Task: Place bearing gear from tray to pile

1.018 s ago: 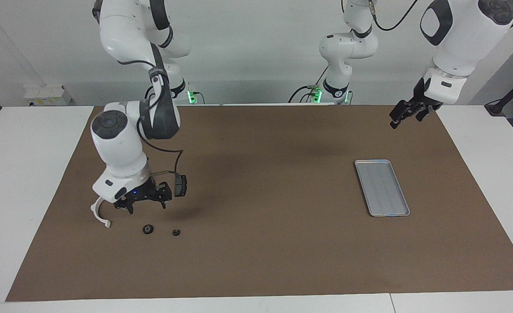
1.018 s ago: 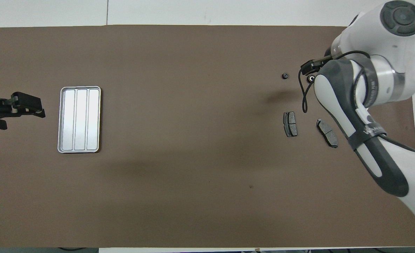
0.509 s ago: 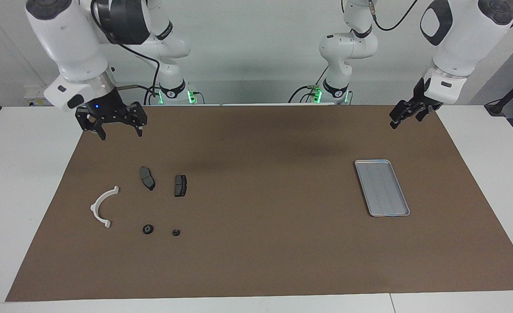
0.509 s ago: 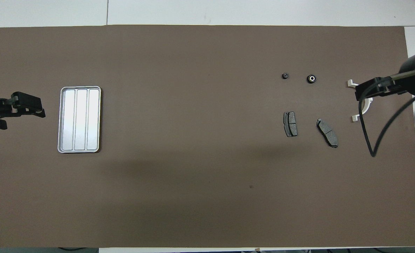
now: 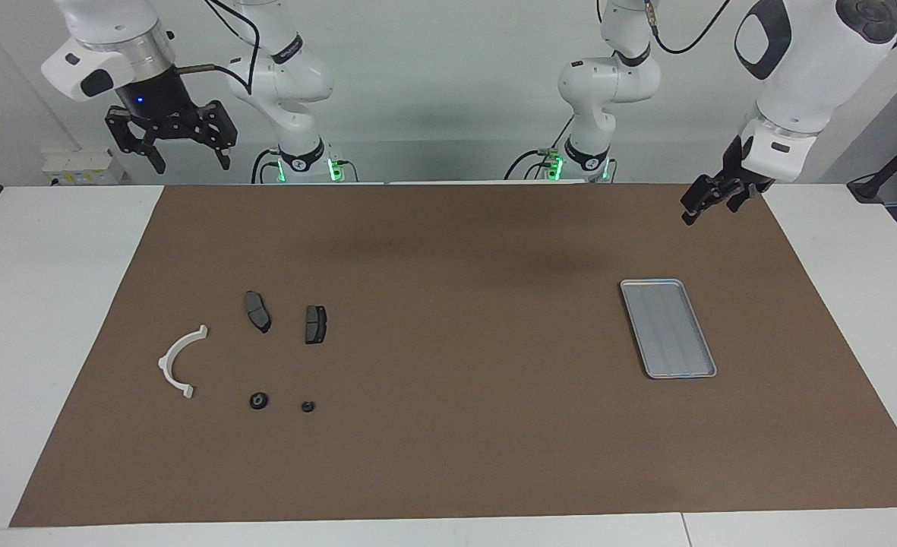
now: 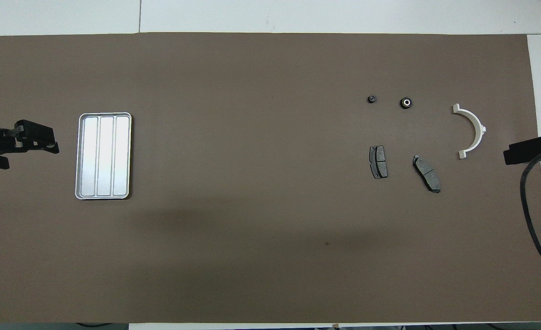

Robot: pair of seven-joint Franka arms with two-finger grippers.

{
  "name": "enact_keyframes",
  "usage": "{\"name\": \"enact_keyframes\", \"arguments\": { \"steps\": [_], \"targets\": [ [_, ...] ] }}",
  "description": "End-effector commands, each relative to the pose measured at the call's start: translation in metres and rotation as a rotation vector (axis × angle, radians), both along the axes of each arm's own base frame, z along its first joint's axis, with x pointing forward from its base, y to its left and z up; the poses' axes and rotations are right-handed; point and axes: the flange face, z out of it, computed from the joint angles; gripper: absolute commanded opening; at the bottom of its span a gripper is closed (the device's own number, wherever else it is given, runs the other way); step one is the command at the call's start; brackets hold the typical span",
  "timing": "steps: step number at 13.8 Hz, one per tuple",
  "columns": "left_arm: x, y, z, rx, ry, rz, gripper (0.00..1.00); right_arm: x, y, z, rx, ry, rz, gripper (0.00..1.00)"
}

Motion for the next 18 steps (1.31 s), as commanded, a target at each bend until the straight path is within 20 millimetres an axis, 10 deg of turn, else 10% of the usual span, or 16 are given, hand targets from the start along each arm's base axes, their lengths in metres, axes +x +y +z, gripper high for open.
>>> {"name": "enact_keyframes", "arguments": {
  "steps": [1,18],
  "targets": [
    [-0.008,-0.001,0.005,0.007,0.004,-0.015,1.00,0.000,-0.001,-0.021,0.024,0.014,0.014,1.00],
    [-0.008,0.000,0.006,0.007,0.003,-0.013,1.00,0.009,0.006,-0.039,0.025,0.013,0.022,1.00]
  ]
}}
